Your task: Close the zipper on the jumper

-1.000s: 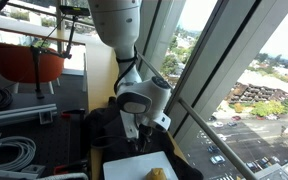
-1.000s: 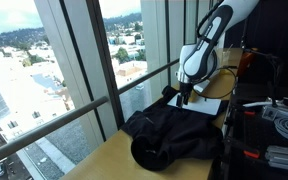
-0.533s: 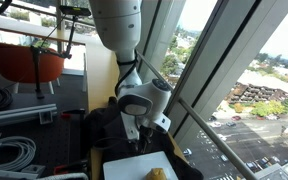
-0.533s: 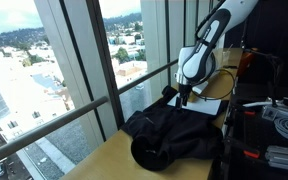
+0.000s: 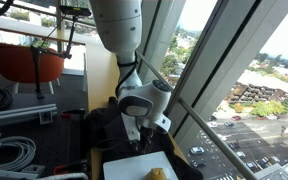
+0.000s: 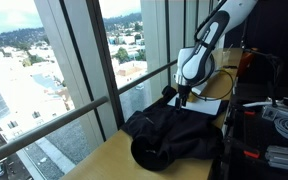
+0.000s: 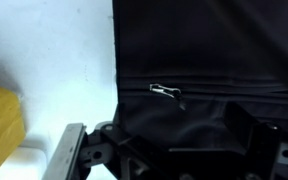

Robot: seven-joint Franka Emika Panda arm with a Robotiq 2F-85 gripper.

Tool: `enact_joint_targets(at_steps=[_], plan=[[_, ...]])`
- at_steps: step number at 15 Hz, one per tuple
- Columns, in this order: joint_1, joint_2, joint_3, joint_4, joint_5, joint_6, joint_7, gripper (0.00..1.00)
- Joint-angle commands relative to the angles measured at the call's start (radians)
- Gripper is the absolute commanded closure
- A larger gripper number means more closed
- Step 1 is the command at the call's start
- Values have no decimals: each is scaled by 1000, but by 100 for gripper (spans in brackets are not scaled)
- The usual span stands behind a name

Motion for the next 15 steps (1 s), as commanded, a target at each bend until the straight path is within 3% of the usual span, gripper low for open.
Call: enact_joint_targets(at_steps=[1,2,3,4,13,15], plan=[[-5,24,7,27,-30,-11,36,0],[-3,27,8,26,-30,-10,38,0],[-1,29,8,25,-30,-8,39,9],[3,31,6,23,-32,-5,42,26],[26,36,4,23,-36,-2,62,95],[24,33,5,21,-35,-2,61,100]])
